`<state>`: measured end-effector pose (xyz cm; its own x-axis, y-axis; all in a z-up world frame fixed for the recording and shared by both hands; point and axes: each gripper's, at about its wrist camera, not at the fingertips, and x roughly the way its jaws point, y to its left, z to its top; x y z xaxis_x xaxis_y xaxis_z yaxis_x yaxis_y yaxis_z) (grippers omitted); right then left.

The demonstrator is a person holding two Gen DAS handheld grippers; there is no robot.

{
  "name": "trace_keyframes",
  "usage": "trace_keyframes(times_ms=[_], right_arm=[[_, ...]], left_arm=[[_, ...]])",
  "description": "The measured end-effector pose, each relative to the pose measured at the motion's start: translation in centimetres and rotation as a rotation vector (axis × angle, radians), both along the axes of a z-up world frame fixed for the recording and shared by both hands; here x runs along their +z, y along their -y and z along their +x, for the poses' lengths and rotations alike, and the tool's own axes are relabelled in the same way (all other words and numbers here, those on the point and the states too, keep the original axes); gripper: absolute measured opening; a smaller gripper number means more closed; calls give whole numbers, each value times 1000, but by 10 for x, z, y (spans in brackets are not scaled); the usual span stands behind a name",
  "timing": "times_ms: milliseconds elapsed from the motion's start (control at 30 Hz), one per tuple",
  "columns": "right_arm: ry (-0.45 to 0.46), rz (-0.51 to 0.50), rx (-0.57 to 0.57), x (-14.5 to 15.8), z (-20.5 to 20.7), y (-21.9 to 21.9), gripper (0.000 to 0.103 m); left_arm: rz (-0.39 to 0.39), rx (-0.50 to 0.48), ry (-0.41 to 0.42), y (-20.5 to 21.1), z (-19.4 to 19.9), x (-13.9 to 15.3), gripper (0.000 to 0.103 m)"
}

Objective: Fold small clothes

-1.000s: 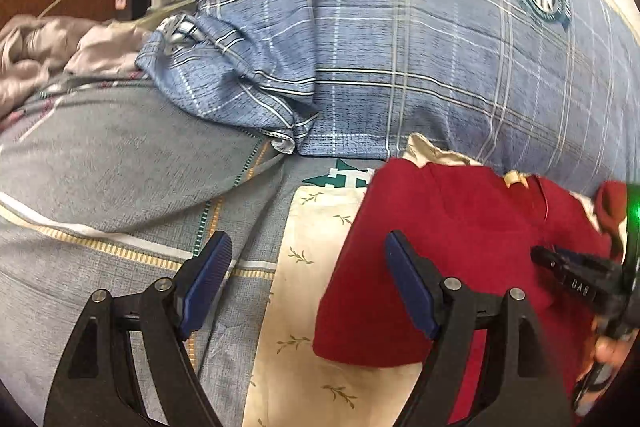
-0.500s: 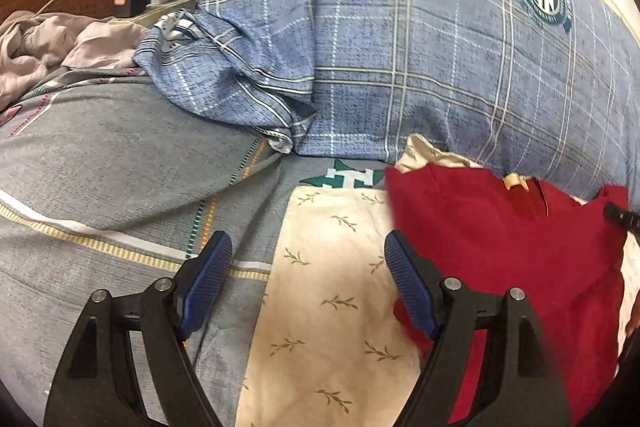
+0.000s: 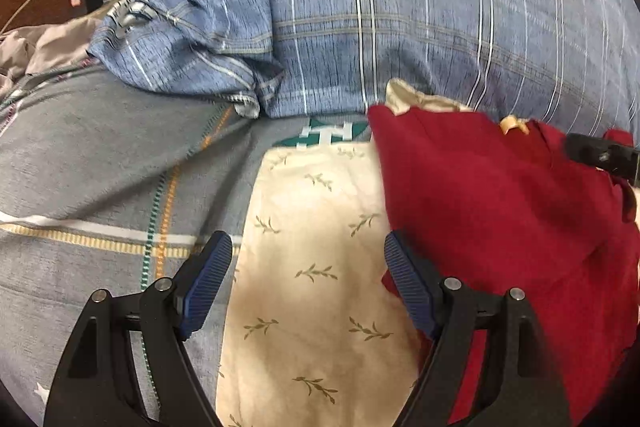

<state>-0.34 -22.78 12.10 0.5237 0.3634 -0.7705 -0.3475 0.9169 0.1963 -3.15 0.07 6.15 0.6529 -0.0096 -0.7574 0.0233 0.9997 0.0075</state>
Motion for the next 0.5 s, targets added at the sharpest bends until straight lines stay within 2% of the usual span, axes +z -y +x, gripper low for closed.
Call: trace_keyframes(times_ms=[33,100,167,267,300,333,367,433,500], right_arm=[[-20,-11,88,-6,4,-24,62],[-24,-98,184,-23,16,-64,62],[-21,-145,201,-34,27,-81,62],[-91,-140,242,-56,46,-90,58],[-107,-160,253,-61,46,-93,49],[-102,-176,264,-64,45,-94,28],[-76,-183,275,-63,40,-95,20],[-17,-229,277,-57,32,-95,10],[27,-230,253,-46,27,-91,8]], left_arm=[[2,2,-8,0,1,-2,79],[4,7,-19,-1,4,-4,79],[2,10,-30,-3,8,-6,79],[1,9,-40,-3,12,-7,79],[2,7,-40,-3,13,-7,79],[4,7,-37,-3,14,-6,79],[4,8,-31,-3,14,-4,79],[-2,17,-16,-5,12,0,79],[-13,33,-5,-8,11,4,79]])
